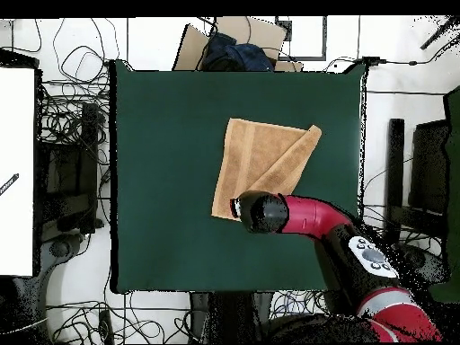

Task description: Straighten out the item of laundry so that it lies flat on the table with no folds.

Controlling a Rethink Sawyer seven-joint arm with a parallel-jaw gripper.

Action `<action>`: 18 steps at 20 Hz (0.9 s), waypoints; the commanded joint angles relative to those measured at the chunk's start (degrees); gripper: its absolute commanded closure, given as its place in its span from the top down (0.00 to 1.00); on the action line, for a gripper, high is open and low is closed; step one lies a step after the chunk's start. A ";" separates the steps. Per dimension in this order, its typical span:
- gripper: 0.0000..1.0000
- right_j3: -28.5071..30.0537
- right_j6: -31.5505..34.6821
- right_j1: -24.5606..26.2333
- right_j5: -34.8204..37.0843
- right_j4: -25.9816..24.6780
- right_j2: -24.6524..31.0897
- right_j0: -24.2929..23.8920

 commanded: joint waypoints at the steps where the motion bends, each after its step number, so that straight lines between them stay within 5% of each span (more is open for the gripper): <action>1: 1.00 -6.05 5.17 2.23 2.83 1.02 1.61 2.09; 18: 1.00 -4.29 6.78 0.81 2.05 0.51 0.04 3.07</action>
